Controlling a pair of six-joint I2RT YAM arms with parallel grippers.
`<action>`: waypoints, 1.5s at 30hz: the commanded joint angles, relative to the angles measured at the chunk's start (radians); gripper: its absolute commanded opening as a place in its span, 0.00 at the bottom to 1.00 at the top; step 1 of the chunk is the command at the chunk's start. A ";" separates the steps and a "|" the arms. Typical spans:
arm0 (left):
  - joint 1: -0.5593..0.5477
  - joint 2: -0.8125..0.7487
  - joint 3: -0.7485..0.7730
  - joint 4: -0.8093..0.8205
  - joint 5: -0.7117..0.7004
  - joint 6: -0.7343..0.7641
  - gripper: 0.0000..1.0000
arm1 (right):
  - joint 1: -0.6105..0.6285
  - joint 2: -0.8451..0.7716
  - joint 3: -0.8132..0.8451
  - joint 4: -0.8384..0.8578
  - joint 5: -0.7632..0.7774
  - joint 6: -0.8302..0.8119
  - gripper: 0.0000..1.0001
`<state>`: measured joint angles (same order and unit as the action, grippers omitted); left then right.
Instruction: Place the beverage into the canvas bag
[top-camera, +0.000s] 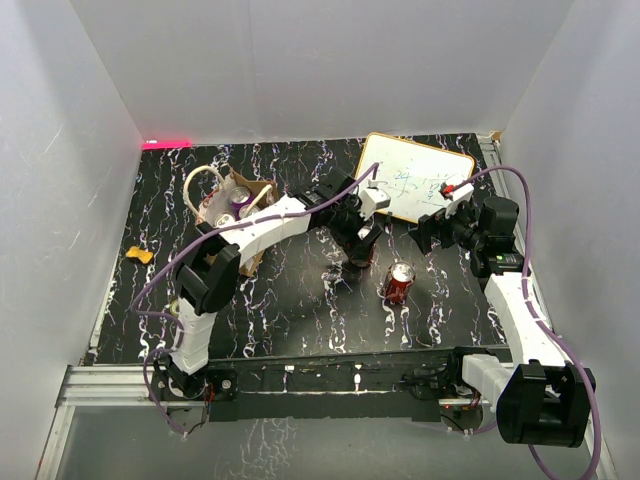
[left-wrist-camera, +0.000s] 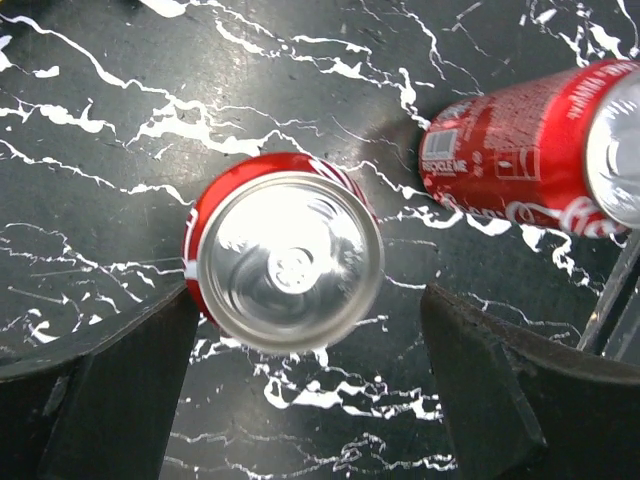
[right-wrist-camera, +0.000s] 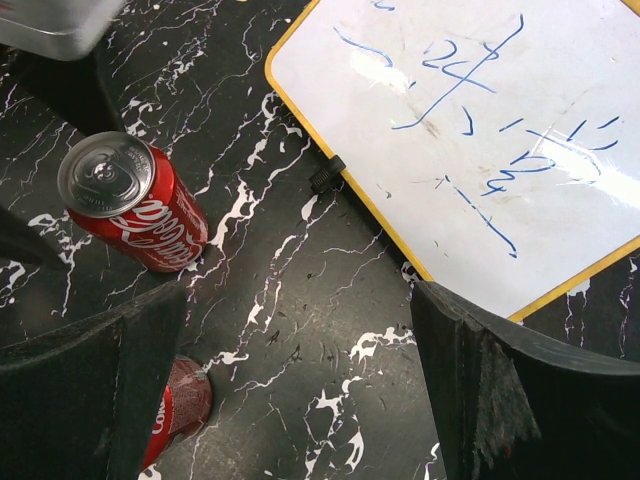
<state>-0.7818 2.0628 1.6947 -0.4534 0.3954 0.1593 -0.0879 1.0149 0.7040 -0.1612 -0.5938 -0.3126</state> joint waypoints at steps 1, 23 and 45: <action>-0.007 -0.149 -0.003 -0.046 0.014 0.080 0.91 | -0.006 -0.019 -0.003 0.040 0.009 -0.010 0.98; 0.270 -0.734 -0.179 -0.236 -0.436 0.150 0.83 | -0.020 -0.008 -0.006 0.046 0.010 -0.008 0.98; 0.288 -0.569 -0.194 -0.268 -0.253 0.004 0.32 | -0.028 -0.001 -0.012 0.052 0.011 -0.008 0.98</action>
<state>-0.4957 1.5181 1.4788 -0.7044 0.0124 0.2096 -0.1123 1.0157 0.6949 -0.1585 -0.5827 -0.3138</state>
